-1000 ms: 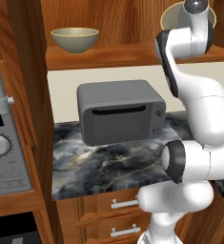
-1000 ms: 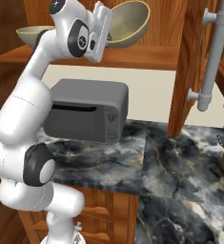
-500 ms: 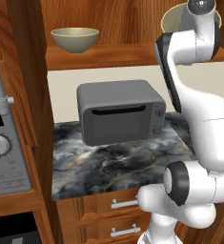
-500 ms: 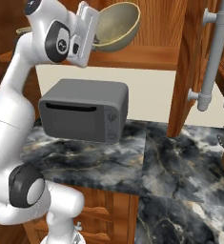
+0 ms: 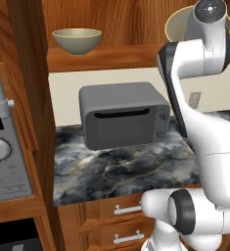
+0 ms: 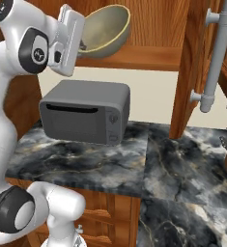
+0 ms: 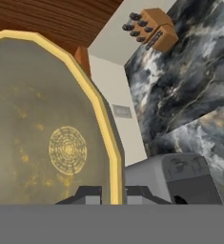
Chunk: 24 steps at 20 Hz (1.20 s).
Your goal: Move the bowls from the cabinet to the plates on the dining table.
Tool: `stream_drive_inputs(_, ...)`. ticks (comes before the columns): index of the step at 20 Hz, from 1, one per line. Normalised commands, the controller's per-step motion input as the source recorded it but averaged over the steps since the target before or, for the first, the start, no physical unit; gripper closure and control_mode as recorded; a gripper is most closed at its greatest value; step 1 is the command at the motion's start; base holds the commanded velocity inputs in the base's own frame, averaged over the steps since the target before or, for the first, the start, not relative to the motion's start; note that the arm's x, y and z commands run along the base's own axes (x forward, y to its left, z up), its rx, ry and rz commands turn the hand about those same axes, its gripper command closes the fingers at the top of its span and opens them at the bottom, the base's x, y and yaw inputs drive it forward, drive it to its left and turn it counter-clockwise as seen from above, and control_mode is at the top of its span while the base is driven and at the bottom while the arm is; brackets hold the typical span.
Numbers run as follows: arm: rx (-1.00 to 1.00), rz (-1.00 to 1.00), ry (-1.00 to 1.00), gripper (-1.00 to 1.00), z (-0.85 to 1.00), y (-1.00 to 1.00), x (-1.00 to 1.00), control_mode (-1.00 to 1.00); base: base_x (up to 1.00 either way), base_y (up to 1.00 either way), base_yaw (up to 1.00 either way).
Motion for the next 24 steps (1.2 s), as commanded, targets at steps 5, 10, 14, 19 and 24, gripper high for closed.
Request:
stream_drive_inputs(5,0.0,-0.01,0.0,1.0,0.0,0.18,-0.51,-1.0,0.0,0.0,0.0)
stream_drive_inputs(10,0.06,0.01,0.0,1.0,0.01,0.03,-0.54,-1.0,0.0,0.0,0.0)
stream_drive_inputs(14,0.07,0.07,0.0,1.0,0.0,0.06,-0.47,-1.0,0.0,0.0,0.0)
stream_drive_inputs(19,0.06,0.09,0.0,1.0,0.0,0.12,-0.4,-1.0,0.0,0.0,0.0)
stream_drive_inputs(24,0.04,0.1,0.0,1.0,0.0,0.08,-0.3,-1.0,0.0,0.0,0.0)
